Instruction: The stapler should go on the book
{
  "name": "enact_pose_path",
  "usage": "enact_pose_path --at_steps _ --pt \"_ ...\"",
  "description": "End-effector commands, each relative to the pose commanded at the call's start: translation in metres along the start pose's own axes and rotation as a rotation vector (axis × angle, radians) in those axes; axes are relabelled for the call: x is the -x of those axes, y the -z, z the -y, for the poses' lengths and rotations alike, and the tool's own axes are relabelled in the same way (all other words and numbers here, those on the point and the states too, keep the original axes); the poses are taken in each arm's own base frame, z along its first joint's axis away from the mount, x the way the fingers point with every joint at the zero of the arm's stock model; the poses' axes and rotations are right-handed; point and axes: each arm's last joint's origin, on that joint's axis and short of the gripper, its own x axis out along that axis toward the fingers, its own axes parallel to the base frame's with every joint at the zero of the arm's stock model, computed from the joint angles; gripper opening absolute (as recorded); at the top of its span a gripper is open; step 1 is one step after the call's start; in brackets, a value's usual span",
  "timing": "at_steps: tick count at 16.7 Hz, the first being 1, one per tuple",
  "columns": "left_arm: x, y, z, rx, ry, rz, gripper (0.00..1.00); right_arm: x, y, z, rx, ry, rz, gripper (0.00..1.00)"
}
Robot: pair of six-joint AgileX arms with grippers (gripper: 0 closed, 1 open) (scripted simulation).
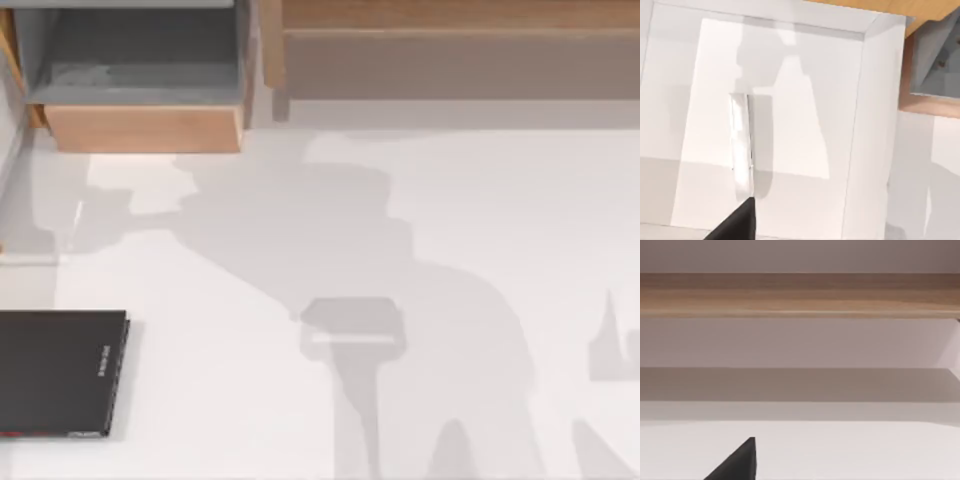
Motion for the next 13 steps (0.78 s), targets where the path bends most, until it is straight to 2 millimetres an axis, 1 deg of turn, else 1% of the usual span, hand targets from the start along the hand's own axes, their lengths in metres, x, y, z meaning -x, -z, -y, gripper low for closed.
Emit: enact_pose_path --at_steps 1,3,5,7,9,10,13 --pt "-0.02 -0.006 -0.01 0.012 -0.014 -0.044 1.0 0.0 0.0 0.0 0.0 0.0 0.0 1.0" --pt "-0.06 -0.01 -0.029 0.035 -0.041 -0.135 1.0 0.0 0.0 0.0 0.0 0.0 0.0 1.0" --pt "-0.099 -0.009 -0.045 0.053 -0.063 -0.227 1.0 0.0 0.0 0.0 0.0 0.0 0.0 1.0" --pt "-0.132 -0.004 -0.057 0.061 -0.078 -0.3 1.0 0.0 0.0 0.0 0.0 0.0 0.0 1.0" --pt "-0.154 0.0 -0.062 0.06 -0.089 -0.348 1.0 0.0 0.0 0.0 0.0 0.0 0.0 1.0" --pt "-0.161 0.001 -0.063 0.057 -0.091 -0.361 1.0 0.0 0.0 0.0 0.0 0.0 0.0 1.0" --pt "-0.166 0.001 -0.062 0.053 -0.093 -0.37 1.0 0.0 0.0 0.0 0.0 0.0 0.0 1.0"
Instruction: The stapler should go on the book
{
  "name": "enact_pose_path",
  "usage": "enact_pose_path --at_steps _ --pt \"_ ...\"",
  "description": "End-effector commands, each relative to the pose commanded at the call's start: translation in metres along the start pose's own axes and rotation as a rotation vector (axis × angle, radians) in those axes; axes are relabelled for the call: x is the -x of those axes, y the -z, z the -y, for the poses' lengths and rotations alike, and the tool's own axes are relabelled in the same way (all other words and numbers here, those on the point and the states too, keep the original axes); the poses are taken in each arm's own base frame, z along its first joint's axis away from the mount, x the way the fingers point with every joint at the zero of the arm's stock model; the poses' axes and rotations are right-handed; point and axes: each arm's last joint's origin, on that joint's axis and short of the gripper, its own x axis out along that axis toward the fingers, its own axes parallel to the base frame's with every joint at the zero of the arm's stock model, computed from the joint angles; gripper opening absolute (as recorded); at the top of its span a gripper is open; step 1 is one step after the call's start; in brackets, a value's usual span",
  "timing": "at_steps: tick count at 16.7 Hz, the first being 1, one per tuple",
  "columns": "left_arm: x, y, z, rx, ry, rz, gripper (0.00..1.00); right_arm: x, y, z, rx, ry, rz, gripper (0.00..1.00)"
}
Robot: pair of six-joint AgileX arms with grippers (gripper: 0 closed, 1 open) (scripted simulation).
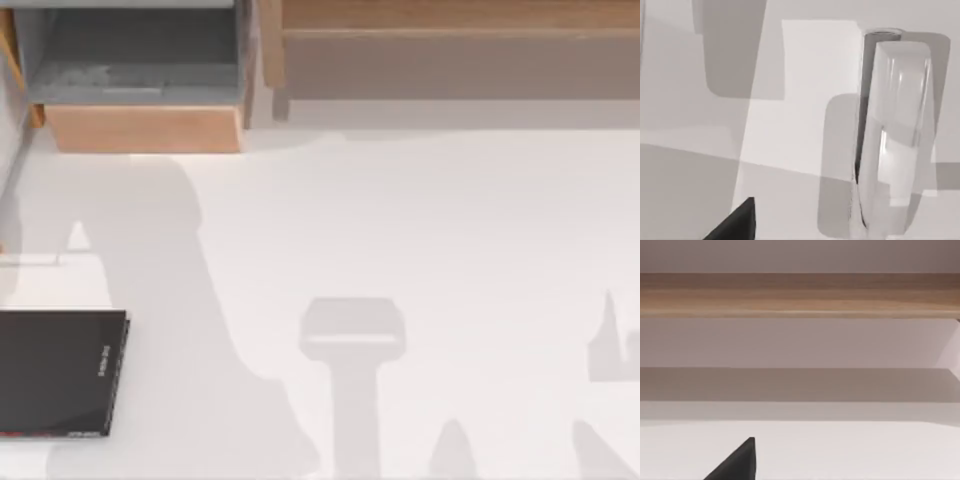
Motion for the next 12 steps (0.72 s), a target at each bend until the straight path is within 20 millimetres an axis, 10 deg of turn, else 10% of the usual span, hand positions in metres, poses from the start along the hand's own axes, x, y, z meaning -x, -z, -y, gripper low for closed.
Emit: enact_pose_path --at_steps 6,12 --pt "0.003 0.002 -0.001 -0.001 0.002 -0.004 1.0 0.0 0.0 0.0 0.0 0.0 0.0 1.0" --pt "0.078 0.036 -0.026 -0.01 -0.002 0.019 1.0 0.0 0.0 0.0 0.0 0.0 0.0 1.0"
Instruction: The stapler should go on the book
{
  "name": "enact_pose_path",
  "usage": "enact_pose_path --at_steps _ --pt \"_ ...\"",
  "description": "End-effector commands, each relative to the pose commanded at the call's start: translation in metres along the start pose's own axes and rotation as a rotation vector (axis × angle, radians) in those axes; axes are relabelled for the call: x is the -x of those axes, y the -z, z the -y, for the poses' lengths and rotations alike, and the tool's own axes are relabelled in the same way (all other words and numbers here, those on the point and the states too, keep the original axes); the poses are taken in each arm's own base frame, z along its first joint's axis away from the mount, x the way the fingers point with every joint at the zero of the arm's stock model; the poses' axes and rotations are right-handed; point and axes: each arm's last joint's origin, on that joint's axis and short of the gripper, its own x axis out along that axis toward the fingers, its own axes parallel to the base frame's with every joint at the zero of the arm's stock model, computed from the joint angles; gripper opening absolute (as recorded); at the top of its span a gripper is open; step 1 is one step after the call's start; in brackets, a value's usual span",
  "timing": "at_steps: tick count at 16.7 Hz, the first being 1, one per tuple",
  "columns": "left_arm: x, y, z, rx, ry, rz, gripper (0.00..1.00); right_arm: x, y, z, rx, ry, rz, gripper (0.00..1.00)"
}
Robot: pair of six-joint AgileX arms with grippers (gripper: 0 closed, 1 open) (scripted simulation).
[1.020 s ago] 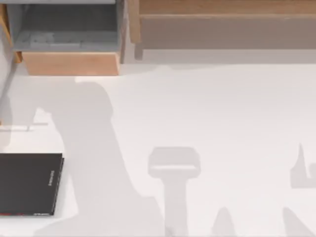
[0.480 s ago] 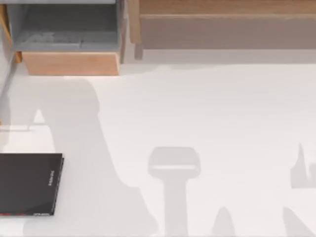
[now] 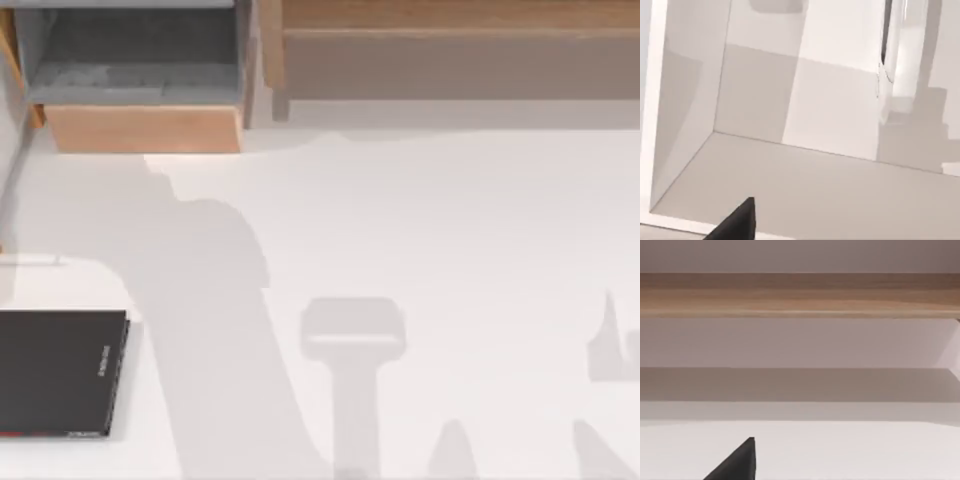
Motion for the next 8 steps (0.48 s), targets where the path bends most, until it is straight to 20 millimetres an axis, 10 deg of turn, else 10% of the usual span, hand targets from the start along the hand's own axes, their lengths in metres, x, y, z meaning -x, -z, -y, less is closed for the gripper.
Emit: enact_pose_path --at_steps 4,8 --pt "0.008 0.007 0.002 0.001 -0.001 0.001 1.0 0.0 0.0 0.0 0.0 0.0 0.0 1.0" --pt "-0.05 -0.016 0.016 0.004 0.0 -0.004 1.0 0.0 0.0 0.0 0.0 0.0 0.0 1.0"
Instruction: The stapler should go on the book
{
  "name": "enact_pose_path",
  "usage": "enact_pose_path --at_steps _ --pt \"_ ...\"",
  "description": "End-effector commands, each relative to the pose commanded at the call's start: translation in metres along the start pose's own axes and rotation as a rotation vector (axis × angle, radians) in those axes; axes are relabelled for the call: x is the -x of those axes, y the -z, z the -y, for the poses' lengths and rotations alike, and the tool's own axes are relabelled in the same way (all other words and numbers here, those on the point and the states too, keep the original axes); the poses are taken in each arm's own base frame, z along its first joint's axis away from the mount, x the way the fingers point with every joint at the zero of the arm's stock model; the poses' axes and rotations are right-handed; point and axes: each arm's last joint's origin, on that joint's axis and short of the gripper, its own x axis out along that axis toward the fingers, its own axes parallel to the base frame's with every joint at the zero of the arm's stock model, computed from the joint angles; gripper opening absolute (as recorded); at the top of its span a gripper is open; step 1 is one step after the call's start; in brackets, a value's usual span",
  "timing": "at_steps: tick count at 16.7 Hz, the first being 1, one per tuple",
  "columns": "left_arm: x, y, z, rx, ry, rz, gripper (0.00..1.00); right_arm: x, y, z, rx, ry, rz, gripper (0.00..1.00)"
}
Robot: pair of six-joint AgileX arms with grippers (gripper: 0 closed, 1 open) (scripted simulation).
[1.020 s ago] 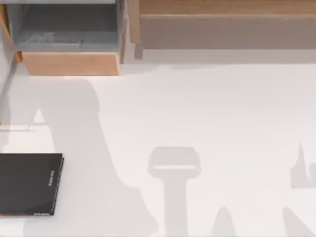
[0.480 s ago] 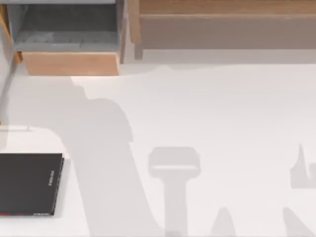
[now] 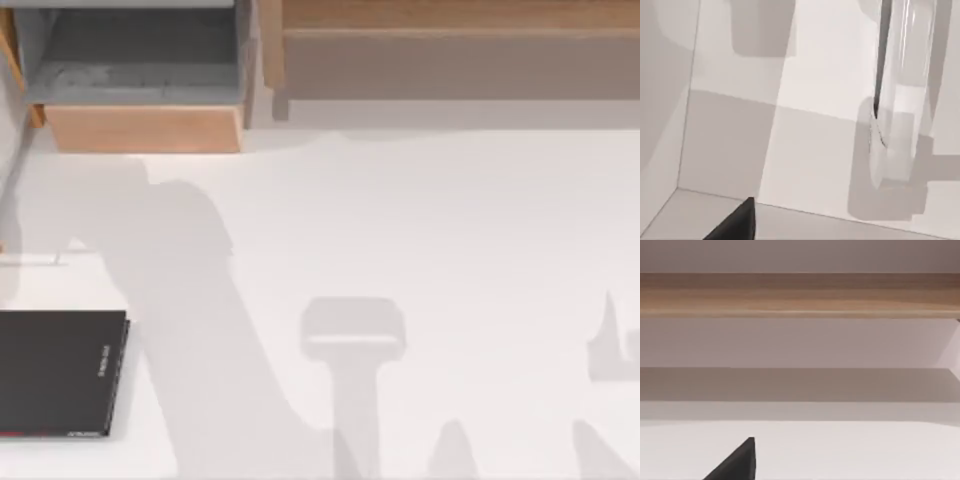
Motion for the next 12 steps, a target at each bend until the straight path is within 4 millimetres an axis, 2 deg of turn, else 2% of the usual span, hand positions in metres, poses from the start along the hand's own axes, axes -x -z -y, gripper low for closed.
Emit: enact_pose_path --at_steps 2,4,5,9,12 --pt "-0.042 -0.01 0.003 0.009 0.001 -0.015 1.0 0.0 0.0 0.0 0.0 0.0 0.0 1.0" --pt "-0.071 -0.016 0.006 0.011 0.001 -0.017 1.0 0.0 0.0 0.0 0.0 0.0 0.0 1.0" --pt "-0.077 -0.017 0.009 0.008 0.001 -0.016 1.0 0.0 0.0 0.0 0.0 0.0 0.0 1.0" --pt "-0.078 -0.018 0.009 0.007 0.002 -0.015 1.0 0.0 0.0 0.0 0.0 0.0 0.0 1.0" --pt "-0.078 -0.018 0.009 0.007 0.002 -0.015 0.77 0.0 0.0 0.0 0.0 0.0 0.0 1.0"
